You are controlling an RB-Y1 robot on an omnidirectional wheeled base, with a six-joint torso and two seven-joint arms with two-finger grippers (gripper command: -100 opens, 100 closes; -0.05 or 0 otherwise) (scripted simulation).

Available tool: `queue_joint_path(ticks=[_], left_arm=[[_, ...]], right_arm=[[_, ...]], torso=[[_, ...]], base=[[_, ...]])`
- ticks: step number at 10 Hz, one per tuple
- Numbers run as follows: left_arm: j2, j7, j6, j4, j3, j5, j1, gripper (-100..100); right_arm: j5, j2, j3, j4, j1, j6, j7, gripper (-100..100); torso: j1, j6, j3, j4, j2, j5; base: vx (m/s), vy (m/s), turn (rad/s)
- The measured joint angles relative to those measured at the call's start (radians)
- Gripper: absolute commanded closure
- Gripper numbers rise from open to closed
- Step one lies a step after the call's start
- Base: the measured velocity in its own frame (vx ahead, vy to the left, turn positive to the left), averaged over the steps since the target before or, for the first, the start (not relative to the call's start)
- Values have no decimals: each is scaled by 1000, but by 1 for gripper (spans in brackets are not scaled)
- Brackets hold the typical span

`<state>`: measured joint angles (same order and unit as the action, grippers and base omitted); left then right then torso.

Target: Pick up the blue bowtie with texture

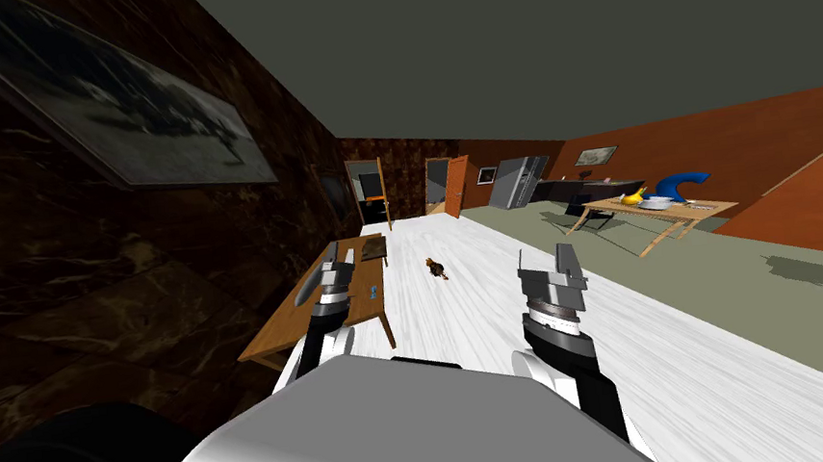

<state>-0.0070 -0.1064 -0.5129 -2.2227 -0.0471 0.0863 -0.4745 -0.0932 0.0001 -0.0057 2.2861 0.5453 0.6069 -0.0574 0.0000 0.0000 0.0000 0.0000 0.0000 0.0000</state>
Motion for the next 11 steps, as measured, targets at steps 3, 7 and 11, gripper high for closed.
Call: queue_joint_path(ticks=[3, 7, 11], left_arm=[[58, -4, 7, 31, -14, 24, -20, -100], [135, -25, 30, 121, -62, 93, -83, -100], [193, -70, 54, 257, -134, 192, -175, -100]], right_arm=[[0, 0, 0, 0, 0, 0, 0, 0], [0, 0, 0, 0, 0, 0, 0, 0], [0, 0, 0, 0, 0, 0, 0, 0]], torso=[[0, 0, -2, -1, -3, 0], [0, 0, -3, -1, -6, 0], [0, 0, -5, -2, -8, 0]], base=[[48, -4, -44], [87, -5, -85], [124, -7, -150]])
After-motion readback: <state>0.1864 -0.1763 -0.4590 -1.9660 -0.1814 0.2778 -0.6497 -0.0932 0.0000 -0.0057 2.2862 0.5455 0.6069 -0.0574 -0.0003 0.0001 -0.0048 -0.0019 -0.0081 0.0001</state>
